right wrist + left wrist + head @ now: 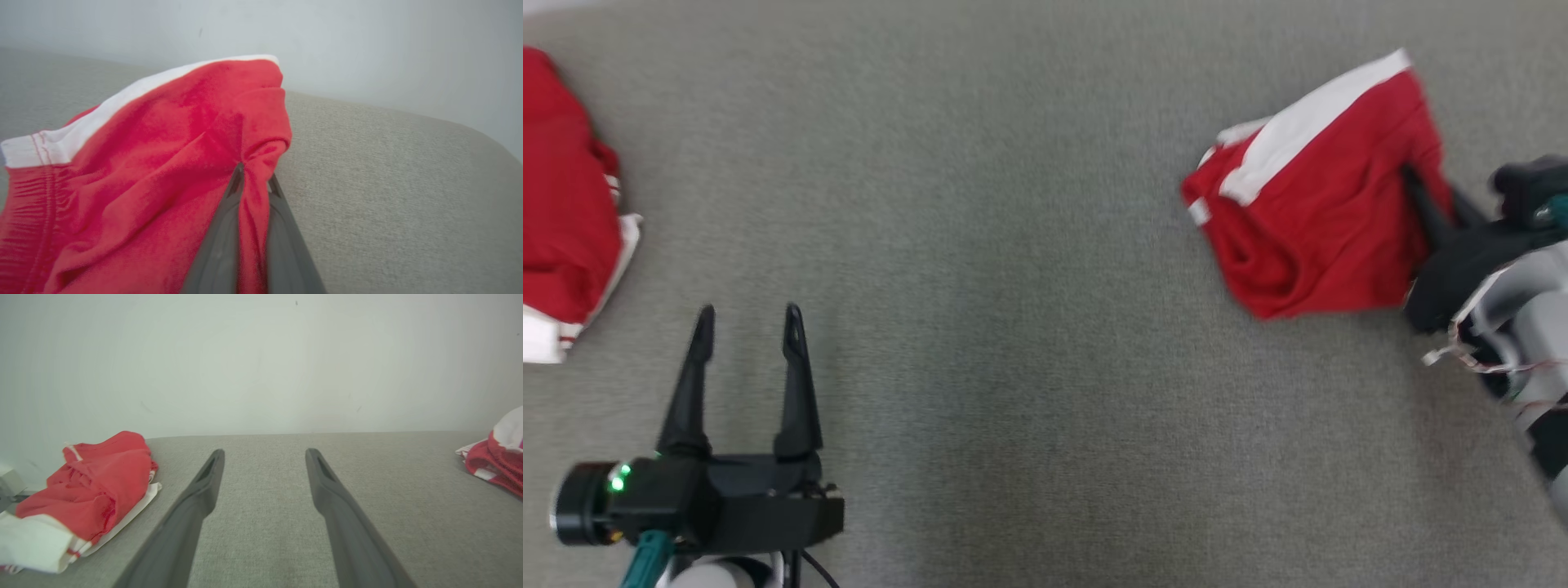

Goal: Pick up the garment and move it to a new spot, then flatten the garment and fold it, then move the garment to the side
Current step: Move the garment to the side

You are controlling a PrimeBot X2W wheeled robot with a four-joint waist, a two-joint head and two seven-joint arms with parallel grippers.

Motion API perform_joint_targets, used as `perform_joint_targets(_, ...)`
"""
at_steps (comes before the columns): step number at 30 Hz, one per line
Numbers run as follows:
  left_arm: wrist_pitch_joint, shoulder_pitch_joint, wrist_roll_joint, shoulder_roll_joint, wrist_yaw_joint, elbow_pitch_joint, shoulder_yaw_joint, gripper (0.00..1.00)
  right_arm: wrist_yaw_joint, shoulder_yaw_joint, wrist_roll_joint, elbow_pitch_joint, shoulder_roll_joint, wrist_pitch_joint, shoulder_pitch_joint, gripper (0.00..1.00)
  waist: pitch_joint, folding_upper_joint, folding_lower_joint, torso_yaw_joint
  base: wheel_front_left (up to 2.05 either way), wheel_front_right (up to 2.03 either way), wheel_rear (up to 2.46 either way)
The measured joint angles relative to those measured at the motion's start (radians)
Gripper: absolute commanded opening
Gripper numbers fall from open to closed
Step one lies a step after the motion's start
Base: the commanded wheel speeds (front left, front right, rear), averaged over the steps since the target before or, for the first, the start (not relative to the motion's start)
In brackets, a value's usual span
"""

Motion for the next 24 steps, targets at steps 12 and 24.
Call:
perform_joint_targets(12, 0.0, -0.055, 0.042, 0.065, -0.008, -0.139, 0.041, 1.0, 0.0, 0.023, 0.033, -0.03, -0.212, 0.003, -0.168, 0.0, 0.207, 0.0, 0.0, -0.116, 0.0, 0.0, 0.0)
perform_joint_targets(24, -0.001, -0.067, 0.06, 0.101, -0.008, -0.226, 0.04, 1.0, 0.0, 0.032, 0.031, 0.01, -0.321, 0.044, -0.312, 0.0, 0.342, 0.0, -0.0002, -0.22, 0.0, 0.0, 0.0)
